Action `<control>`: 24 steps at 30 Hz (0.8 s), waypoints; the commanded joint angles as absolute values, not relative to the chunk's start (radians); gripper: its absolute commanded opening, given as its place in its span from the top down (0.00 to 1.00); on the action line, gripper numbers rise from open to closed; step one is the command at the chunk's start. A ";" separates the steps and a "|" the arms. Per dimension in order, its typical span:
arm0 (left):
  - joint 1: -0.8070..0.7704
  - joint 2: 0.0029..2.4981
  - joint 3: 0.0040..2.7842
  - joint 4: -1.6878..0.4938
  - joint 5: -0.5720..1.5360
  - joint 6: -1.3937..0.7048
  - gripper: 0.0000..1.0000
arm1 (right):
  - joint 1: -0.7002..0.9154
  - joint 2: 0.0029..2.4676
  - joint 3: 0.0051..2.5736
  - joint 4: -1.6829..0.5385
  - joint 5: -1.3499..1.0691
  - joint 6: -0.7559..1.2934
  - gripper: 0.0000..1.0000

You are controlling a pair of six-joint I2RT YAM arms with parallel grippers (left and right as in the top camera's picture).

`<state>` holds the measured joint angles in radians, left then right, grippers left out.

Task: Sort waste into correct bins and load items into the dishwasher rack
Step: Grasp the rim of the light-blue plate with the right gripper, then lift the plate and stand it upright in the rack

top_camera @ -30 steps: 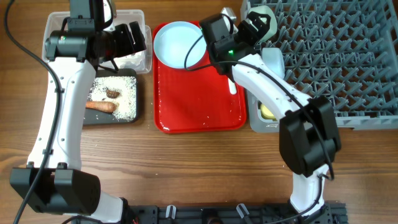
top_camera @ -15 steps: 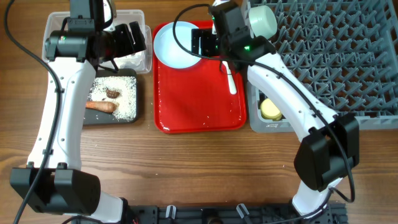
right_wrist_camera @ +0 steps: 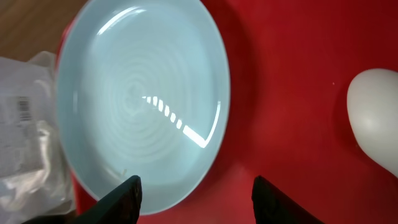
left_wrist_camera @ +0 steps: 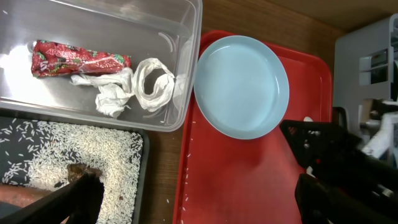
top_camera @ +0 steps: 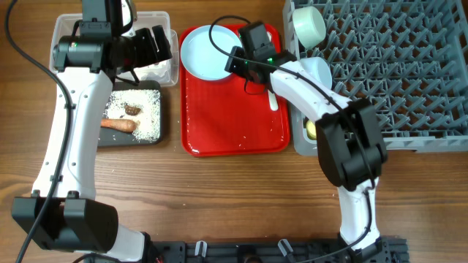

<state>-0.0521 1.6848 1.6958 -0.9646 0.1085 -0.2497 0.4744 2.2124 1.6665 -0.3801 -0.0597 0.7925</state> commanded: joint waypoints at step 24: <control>-0.047 1.682 1.708 -0.963 0.103 -0.251 0.00 | 0.388 1.993 1.676 -0.602 -0.155 0.464 0.96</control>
